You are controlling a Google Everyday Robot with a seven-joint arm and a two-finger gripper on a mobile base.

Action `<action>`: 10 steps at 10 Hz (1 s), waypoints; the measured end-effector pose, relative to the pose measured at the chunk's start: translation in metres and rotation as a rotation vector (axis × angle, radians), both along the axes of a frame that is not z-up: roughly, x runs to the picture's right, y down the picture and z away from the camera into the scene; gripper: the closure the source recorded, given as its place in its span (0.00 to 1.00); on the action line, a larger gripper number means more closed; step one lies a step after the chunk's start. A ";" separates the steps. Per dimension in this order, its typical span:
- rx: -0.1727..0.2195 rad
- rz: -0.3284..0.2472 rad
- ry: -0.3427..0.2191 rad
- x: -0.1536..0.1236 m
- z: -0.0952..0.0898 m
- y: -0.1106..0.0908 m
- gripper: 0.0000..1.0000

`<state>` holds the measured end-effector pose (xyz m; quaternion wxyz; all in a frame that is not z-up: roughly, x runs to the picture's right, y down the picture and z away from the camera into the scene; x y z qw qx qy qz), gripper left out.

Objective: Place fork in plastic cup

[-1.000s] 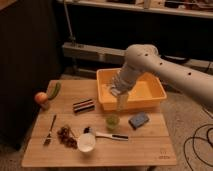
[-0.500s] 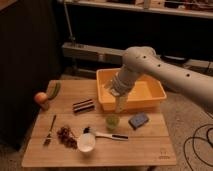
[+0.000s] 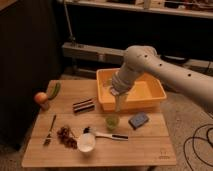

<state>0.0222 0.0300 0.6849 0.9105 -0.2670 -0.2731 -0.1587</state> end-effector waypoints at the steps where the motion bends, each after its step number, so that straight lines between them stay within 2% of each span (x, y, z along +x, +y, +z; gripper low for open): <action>1: 0.026 -0.055 -0.081 -0.018 -0.004 -0.006 0.20; 4: 0.083 -0.237 -0.276 -0.089 -0.007 -0.020 0.20; 6: 0.140 -0.431 -0.430 -0.153 -0.013 -0.015 0.20; 8: 0.181 -0.588 -0.518 -0.199 -0.024 0.004 0.20; 10: 0.187 -0.607 -0.525 -0.203 -0.025 0.006 0.20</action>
